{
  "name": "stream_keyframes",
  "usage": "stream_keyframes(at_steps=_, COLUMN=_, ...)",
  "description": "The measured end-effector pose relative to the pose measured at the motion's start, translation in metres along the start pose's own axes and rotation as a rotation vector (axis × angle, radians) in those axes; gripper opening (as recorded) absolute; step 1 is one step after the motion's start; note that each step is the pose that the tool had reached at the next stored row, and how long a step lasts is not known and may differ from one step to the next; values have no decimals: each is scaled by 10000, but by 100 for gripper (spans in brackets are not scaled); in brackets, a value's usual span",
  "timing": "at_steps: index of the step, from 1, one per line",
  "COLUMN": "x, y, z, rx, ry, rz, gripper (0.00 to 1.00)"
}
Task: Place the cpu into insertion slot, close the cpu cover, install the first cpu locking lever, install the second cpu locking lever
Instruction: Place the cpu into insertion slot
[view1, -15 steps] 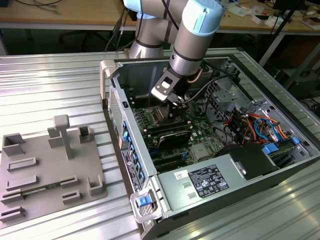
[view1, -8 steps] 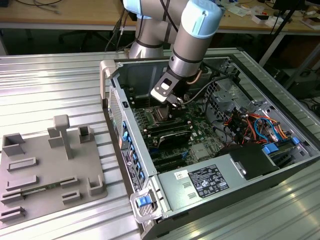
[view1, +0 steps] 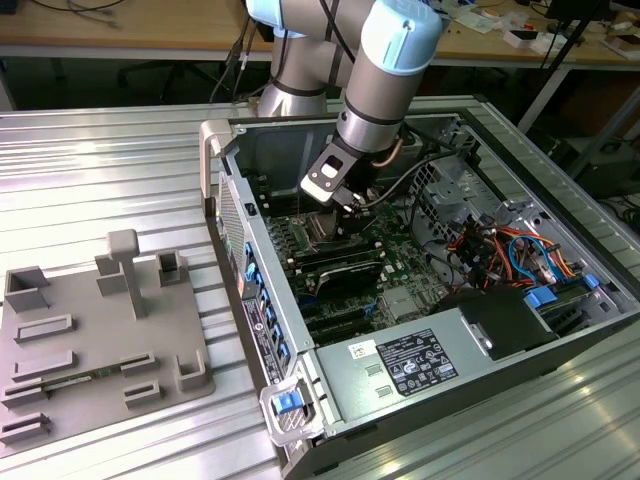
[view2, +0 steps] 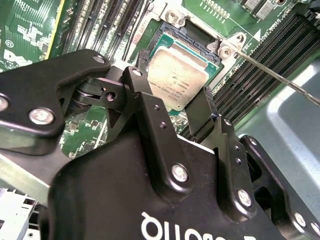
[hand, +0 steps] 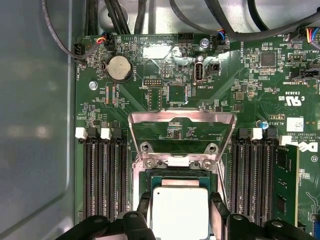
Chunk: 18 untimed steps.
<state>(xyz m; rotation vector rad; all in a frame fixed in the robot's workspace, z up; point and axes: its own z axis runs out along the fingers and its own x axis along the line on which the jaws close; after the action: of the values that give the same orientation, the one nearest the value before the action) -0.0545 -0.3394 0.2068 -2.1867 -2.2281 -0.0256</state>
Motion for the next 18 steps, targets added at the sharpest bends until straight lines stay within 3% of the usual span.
stream_keyframes(at_steps=18, x=1, y=1, z=69, rx=19, ry=-1, rz=0, gripper=55)
